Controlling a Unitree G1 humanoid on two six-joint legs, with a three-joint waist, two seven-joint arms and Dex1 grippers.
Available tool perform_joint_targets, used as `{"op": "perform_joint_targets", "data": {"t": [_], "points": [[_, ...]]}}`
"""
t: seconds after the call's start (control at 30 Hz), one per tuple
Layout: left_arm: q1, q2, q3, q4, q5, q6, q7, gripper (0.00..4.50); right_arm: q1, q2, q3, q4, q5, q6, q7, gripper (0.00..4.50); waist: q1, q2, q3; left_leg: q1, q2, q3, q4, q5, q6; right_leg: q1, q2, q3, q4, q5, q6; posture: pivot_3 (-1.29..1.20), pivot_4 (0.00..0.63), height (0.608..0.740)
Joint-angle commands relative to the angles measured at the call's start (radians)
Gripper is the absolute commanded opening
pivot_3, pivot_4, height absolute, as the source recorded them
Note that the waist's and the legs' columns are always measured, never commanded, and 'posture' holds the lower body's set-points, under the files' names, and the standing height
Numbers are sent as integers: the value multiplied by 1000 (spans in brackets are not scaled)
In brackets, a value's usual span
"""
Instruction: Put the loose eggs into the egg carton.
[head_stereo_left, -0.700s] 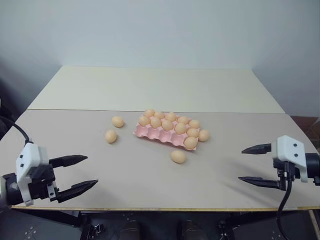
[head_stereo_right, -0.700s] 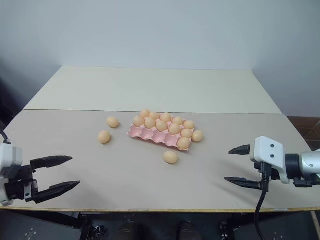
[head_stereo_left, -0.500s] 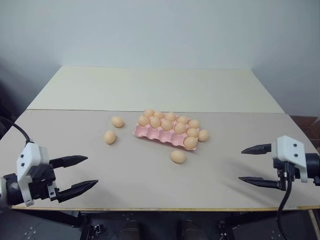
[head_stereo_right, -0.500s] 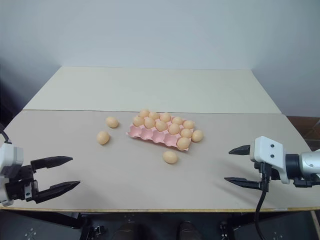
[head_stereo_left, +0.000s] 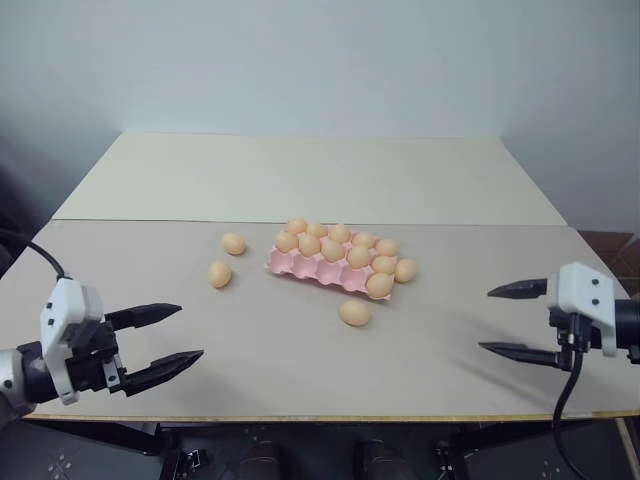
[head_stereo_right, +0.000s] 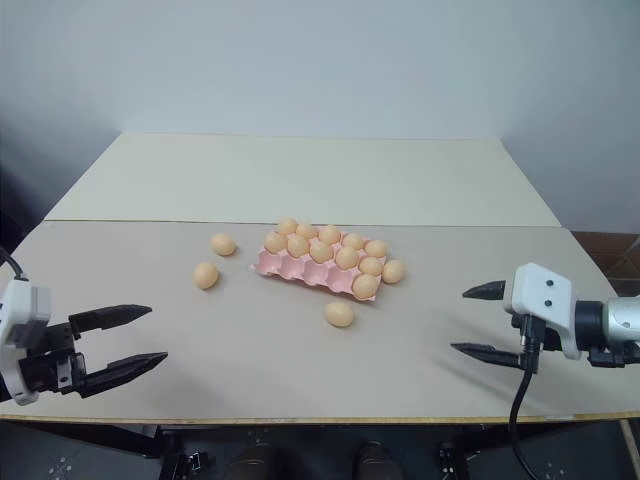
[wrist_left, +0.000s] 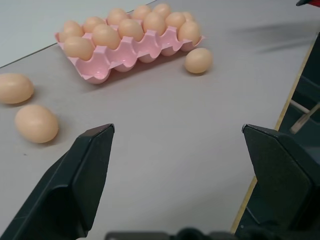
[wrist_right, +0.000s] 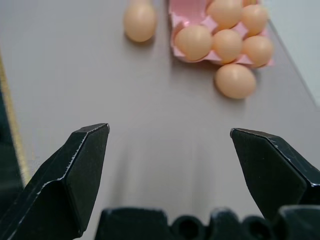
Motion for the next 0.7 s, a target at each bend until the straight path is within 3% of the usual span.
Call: {"op": "perform_joint_targets", "data": {"t": [0.03, 0.23, 0.4, 0.7], "points": [[-43, 23, -18, 10, -3, -22, -20, 4469, -38, 19, -21, -8, -4, -1, -65, 4500, 1, 0, 0, 0, 0, 0, 0, 0, 0, 0, 0, 0, 0, 0, 0, 0, 150, 740], [-127, 24, -102, 29, -13, -17, -36, 4469, -209, 73, 174, 95, -139, -94, -154, 4500, -4, 0, 0, 0, 0, 1, 1, 0, 0, 0, 0, 1, 0, 0, -1, 0, 150, 740], [-165, 15, -164, 37, -10, -24, -49, 4469, -393, 157, 347, 294, -268, -239, -168, 4500, -11, 0, 0, -2, 0, 3, 0, 0, 0, -3, 1, 3, 1, 1, -1, 0, 150, 740], [-187, -4, -212, 37, -2, -31, -45, 4469, -592, 296, 515, 621, -426, -518, -185, 4500, -17, 0, 0, -4, 0, 3, 0, 0, 0, -5, 3, 4, 2, 6, 4, 0, 150, 740]]}}
